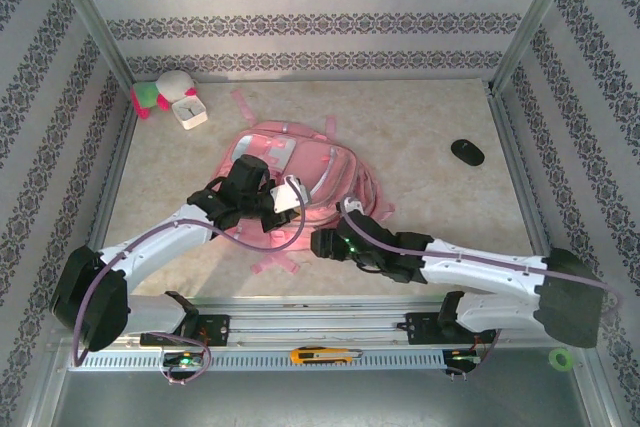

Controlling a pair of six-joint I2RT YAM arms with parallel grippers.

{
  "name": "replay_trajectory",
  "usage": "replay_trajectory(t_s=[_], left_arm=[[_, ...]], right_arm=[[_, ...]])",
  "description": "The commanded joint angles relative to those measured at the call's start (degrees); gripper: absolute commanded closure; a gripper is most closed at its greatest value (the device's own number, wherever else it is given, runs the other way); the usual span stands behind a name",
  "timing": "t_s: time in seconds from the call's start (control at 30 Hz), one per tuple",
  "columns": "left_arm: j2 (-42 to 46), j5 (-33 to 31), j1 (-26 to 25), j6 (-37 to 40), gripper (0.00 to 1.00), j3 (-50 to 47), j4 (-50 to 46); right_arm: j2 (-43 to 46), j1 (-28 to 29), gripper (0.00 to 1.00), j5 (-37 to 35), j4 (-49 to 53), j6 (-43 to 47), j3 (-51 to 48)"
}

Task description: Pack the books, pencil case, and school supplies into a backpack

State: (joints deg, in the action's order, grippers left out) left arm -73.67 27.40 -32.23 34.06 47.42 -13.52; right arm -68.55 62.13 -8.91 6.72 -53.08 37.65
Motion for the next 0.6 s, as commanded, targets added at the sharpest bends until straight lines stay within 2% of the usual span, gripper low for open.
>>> replay_trajectory(t_s=[0.0, 0.13, 0.27, 0.57], left_arm=[[0.0, 3.8, 0.5, -4.4, 1.0, 2.8, -3.0], [0.5, 4.9, 0.5, -4.9, 1.0, 2.7, -1.9], [1.1, 5.6, 0.6, -5.3, 1.0, 2.5, -1.7], [1.3, 3.2, 1.1, -4.4, 1.0, 2.6, -2.8]], right_arm=[[-3.2, 1.2, 0.39, -7.9, 0.3, -1.6, 3.7], [-7.4, 1.4, 0.41, -12.1, 0.6, -0.3, 6.0], [-10.0, 1.9, 0.59, -14.5, 0.8, 2.4, 8.3], [-9.0, 2.0, 0.84, -20.3, 12.7, -0.4, 10.4]])
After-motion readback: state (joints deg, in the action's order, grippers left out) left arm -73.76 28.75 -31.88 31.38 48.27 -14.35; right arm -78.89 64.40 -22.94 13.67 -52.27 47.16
